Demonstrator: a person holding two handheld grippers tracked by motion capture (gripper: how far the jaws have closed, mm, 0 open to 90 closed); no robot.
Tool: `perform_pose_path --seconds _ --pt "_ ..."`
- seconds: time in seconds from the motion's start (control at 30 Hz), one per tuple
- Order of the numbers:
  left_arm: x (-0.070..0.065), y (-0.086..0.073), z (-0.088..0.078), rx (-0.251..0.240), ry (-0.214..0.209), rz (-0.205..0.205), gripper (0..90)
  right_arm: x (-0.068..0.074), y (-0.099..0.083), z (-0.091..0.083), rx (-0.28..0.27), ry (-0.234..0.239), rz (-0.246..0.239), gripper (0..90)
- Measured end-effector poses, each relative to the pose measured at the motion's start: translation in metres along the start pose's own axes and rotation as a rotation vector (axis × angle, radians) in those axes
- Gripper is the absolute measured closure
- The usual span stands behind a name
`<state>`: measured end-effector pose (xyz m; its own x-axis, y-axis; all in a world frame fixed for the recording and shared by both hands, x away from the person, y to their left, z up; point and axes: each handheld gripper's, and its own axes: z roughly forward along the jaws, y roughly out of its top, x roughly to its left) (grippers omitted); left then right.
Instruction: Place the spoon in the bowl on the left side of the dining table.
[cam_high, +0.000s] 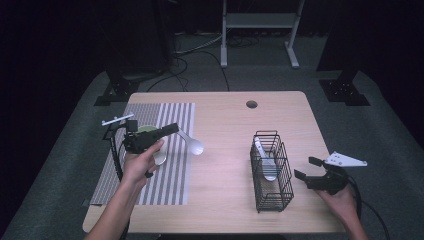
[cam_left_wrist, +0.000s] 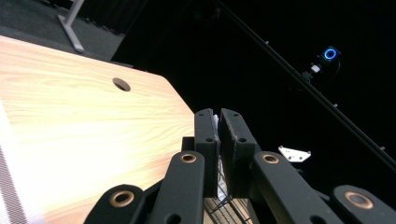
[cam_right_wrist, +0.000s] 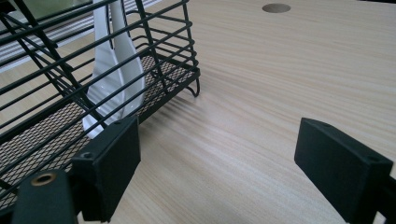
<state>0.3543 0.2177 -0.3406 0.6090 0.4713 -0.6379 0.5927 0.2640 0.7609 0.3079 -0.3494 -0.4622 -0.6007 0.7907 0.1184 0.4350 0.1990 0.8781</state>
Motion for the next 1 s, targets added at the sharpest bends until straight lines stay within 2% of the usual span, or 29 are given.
perform_pose_path --seconds 0.3,0.5,1.0 --pt "0.008 0.003 -0.005 -0.006 0.01 -0.008 85.9 0.0 0.0 0.0 0.002 -0.001 0.0 13.4" --pt "0.013 0.011 -0.01 -0.01 0.028 0.012 86.0 0.0 0.0 0.001 0.003 -0.002 0.003 13.3" --pt "0.033 0.029 -0.034 -0.048 0.072 0.023 85.9 0.0 -0.001 0.002 0.005 -0.002 0.006 13.3"
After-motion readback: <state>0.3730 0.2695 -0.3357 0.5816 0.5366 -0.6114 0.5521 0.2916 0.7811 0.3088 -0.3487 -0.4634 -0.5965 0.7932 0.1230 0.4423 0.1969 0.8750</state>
